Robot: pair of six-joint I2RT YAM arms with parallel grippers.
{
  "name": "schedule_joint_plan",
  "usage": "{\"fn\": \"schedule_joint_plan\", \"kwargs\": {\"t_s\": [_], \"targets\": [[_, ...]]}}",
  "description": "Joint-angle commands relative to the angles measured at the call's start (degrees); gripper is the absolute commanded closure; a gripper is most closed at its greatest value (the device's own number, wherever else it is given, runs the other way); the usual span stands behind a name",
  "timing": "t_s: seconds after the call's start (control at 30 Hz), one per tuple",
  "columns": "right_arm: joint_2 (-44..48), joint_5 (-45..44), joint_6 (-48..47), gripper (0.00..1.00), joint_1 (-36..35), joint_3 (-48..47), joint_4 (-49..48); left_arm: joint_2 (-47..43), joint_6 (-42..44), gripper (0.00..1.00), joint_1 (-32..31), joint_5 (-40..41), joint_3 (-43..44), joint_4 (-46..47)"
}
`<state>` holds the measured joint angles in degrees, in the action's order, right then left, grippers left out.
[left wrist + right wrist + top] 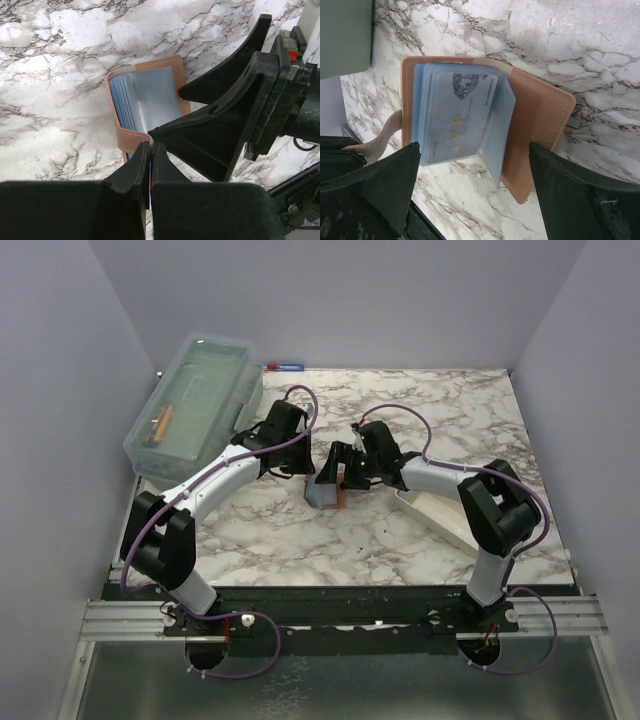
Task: Put the credit cards into the card holder
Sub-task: Open the card holder at the center of the board.
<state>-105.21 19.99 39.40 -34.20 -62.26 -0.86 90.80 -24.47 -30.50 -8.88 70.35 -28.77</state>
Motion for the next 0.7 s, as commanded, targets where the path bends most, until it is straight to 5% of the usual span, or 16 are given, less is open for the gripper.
{"fn": "schedule_joint_plan", "kwargs": {"t_s": [0.0, 0.67], "targets": [[-1.5, 2.55, -0.34, 0.08, -0.43, -0.42, -2.5, -1.94, -0.71, 1.0, -0.09, -1.76, -0.89, 1.12], [-3.99, 5.02, 0.69, 0.06, -0.61, -1.84, -4.21, -2.87, -1.0, 1.0, -0.09, -2.1, -1.35, 1.8]]}}
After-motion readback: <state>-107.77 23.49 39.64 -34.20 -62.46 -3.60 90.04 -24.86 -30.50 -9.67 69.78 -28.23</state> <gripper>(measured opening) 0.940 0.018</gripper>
